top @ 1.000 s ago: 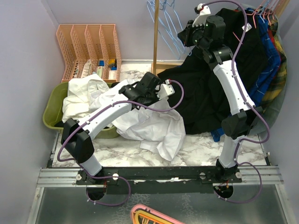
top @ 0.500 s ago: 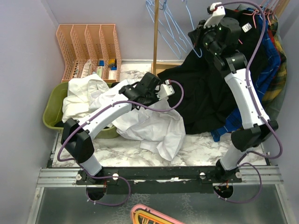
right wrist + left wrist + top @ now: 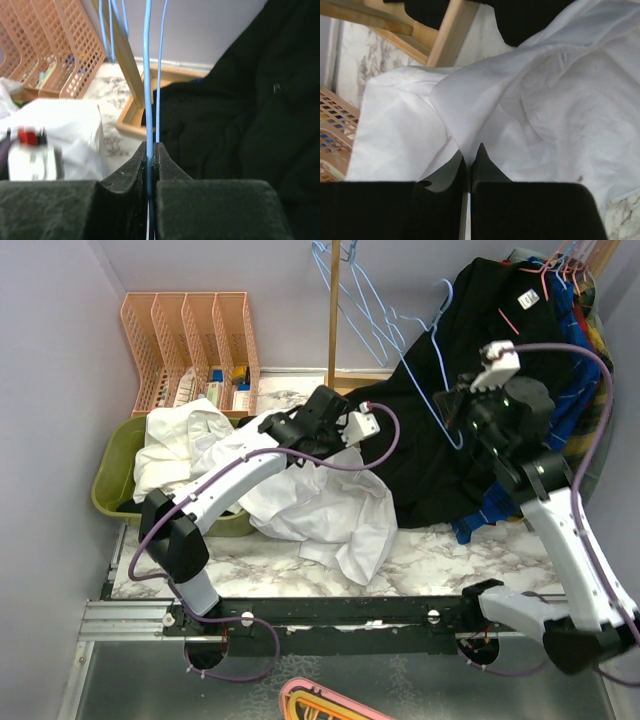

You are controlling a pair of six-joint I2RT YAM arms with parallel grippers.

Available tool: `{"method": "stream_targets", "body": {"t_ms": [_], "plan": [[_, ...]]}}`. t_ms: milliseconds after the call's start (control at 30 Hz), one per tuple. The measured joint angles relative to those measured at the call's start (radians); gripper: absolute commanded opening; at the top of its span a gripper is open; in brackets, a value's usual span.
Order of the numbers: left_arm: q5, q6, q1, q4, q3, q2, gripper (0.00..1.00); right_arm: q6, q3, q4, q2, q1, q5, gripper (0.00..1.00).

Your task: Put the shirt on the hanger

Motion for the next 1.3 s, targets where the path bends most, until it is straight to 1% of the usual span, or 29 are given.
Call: {"method": "stream_targets", "body": {"t_ms": [133, 267, 400, 533, 667, 933, 1133, 1300], "plan": [[-0.006, 0.031, 0.0, -0.046, 0.14, 0.051, 0.0, 0.031, -0.146, -0.082, -0.234, 0.0, -0.003, 0.01], [-0.025, 0.059, 0.0, -0.063, 0.245, 0.082, 0.0, 0.1, -0.243, -0.222, -0.462, 0.0, -0.058, 0.01], [-0.035, 0.065, -0.001, -0.089, 0.295, 0.094, 0.0, 0.198, -0.349, -0.356, -0.682, 0.0, -0.157, 0.01], [-0.061, 0.074, -0.011, -0.113, 0.309, 0.108, 0.0, 0.293, -0.418, -0.499, -0.835, 0.0, -0.252, 0.01], [-0.107, 0.084, -0.029, -0.119, 0.311, 0.135, 0.0, 0.348, -0.418, -0.573, -0.89, 0.0, -0.366, 0.01], [-0.178, 0.096, -0.048, -0.125, 0.311, 0.158, 0.0, 0.382, -0.429, -0.589, -0.919, 0.0, -0.491, 0.01], [-0.194, 0.098, -0.051, -0.127, 0.315, 0.158, 0.0, 0.383, -0.466, -0.586, -0.919, 0.0, -0.499, 0.01], [-0.213, 0.102, -0.069, -0.125, 0.298, 0.152, 0.0, 0.411, -0.618, -0.52, -0.912, 0.0, -0.458, 0.01]]}}
